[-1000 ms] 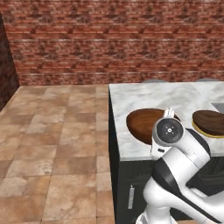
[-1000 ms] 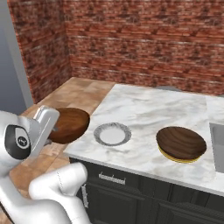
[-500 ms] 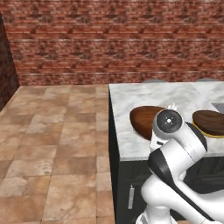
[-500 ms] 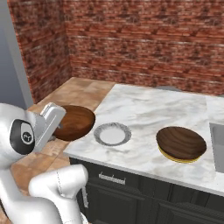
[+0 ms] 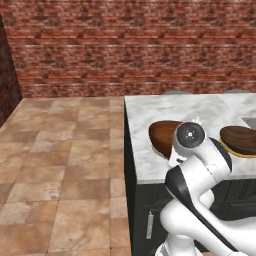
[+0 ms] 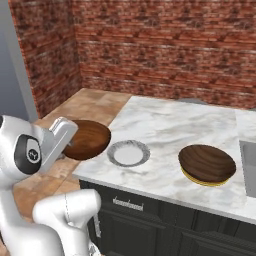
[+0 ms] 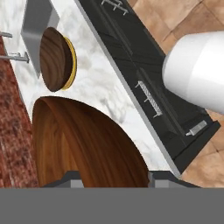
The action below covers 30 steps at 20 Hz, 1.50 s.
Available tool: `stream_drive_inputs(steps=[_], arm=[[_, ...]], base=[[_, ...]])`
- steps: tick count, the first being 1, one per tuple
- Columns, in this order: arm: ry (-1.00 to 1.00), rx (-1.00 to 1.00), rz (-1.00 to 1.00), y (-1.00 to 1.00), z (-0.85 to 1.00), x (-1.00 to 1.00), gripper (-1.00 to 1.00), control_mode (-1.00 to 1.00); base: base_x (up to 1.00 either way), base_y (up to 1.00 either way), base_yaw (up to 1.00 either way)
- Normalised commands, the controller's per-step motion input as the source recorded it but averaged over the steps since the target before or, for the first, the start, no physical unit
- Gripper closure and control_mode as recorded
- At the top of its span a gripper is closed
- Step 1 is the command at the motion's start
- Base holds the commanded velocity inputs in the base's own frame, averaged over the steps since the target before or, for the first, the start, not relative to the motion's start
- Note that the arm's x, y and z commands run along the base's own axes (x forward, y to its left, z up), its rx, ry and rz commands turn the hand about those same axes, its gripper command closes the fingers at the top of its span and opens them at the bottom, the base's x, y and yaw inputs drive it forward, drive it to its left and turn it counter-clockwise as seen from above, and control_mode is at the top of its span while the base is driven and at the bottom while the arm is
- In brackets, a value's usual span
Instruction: Move the bowls from the cabinet to the plates on the dining table.
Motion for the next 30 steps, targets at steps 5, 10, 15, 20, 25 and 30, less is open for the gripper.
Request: stream_drive_inputs(steps=[5, 10, 15, 20, 25, 30], arm=[[0.0, -0.04, 0.04, -0.11, -0.25, 0.34, 1.0, -1.0], [0.0, -0.06, 0.04, -0.16, -0.34, 0.39, 1.0, -1.0], [0.0, -0.06, 0.04, -0.14, -0.3, 0.32, 1.0, -1.0], [0.0, -0.03, 0.04, -0.13, -0.21, 0.29, 1.0, -1.0], [0.0, -0.03, 0.04, -0.15, -0.15, 0.26, 1.0, -1.0], [0.0, -0.01, 0.03, -0.14, -0.06, 0.06, 1.0, -1.0]], base=[[0.0, 0.0, 0.0], [0.0, 0.0, 0.0], [0.0, 0.0, 0.0], [0.0, 0.0, 0.0], [0.0, 0.0, 0.0], [0.0, 0.0, 0.0]])
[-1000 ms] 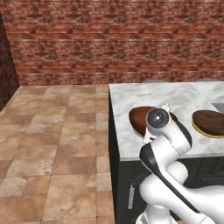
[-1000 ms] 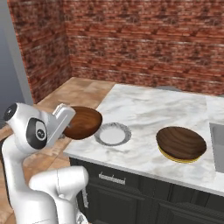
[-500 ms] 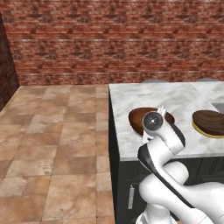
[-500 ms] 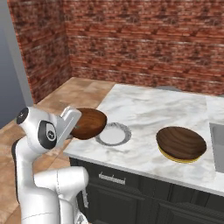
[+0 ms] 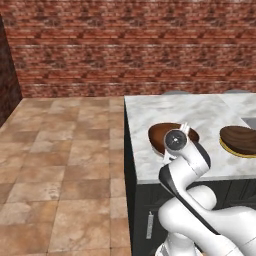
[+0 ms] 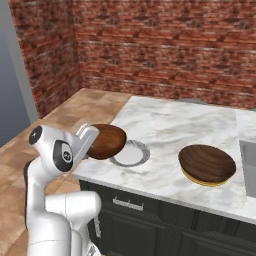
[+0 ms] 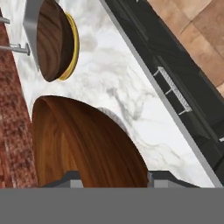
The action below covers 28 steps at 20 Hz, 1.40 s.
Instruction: Move the bowls from the cabinet to the plates on the dining table.
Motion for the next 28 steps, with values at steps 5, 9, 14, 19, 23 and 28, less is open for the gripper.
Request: stream_drive_inputs(steps=[5, 9, 14, 19, 23, 28], arm=[[0.0, -0.01, 0.02, -0.19, -0.04, 0.0, 1.0, -1.0], [0.0, -0.06, 0.01, -0.29, -0.06, 0.02, 1.0, -1.0], [0.0, -0.08, 0.01, -0.33, -0.1, 0.15, 1.0, -1.0], [0.0, -0.07, 0.03, -0.22, -0.22, 0.27, 1.0, -1.0], [0.0, -0.02, 0.06, -0.09, -0.26, 0.31, 1.0, -1.0], [0.0, -0.03, 0.08, 0.0, -0.36, 0.08, 1.0, -1.0]], base=[[0.0, 0.0, 0.0], [0.0, 0.0, 0.0], [0.0, 0.0, 0.0], [0.0, 0.0, 0.0], [0.0, 0.0, 0.0], [0.0, 0.0, 0.0]])
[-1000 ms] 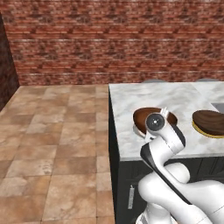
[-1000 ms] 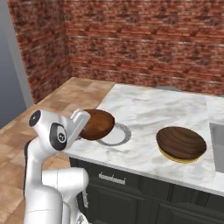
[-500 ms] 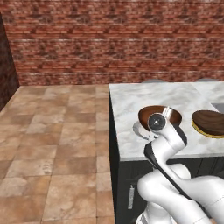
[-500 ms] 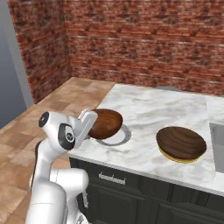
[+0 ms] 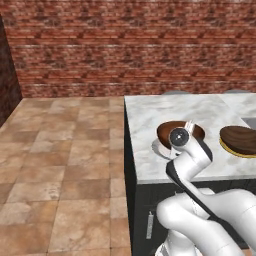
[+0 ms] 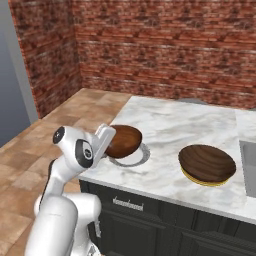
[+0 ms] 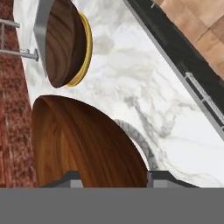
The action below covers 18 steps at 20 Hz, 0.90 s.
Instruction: Move the bowls from the cabinet to the plates on the dining table.
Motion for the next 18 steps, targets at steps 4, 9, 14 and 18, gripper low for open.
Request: stream_drive_inputs(steps=[4, 9, 14, 18], arm=[[0.0, -0.07, 0.09, 0.0, -0.57, 0.0, 1.0, -1.0], [0.0, -0.09, 0.1, -0.04, -0.5, 0.0, 1.0, -1.0], [0.0, -0.1, 0.09, -0.07, -0.51, 0.0, 1.0, -1.0], [0.0, -0.1, 0.1, -0.08, -0.61, 0.0, 1.0, -1.0]], base=[[0.0, 0.0, 0.0], [0.0, 0.0, 0.0], [0.0, 0.0, 0.0], [0.0, 0.0, 0.0]])
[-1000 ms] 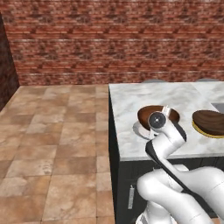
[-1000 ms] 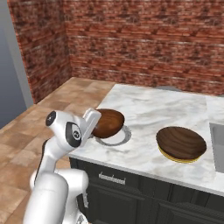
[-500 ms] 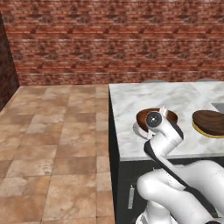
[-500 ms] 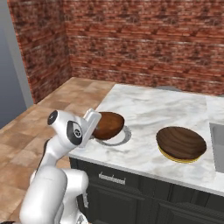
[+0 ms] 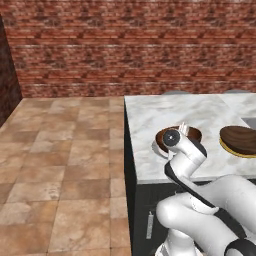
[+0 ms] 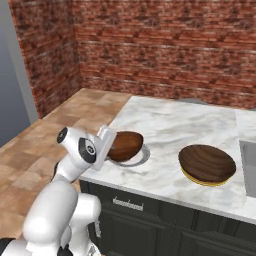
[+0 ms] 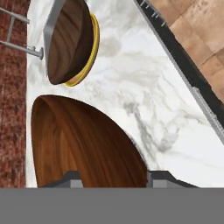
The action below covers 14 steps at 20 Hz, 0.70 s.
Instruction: Move the bowls from the cabinet to the plates on the dining table.
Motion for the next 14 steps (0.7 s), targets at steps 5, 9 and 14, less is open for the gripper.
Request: stream_drive_inputs(steps=[5, 9, 14], arm=[[0.0, -0.08, 0.1, -0.09, -0.68, 0.01, 1.0, -1.0], [0.0, -0.04, 0.09, -0.09, -0.53, 0.01, 1.0, -1.0], [0.0, -0.02, 0.08, -0.09, -0.33, 0.02, 1.0, -1.0]], base=[[0.0, 0.0, 0.0], [0.0, 0.0, 0.0], [0.0, 0.0, 0.0]])
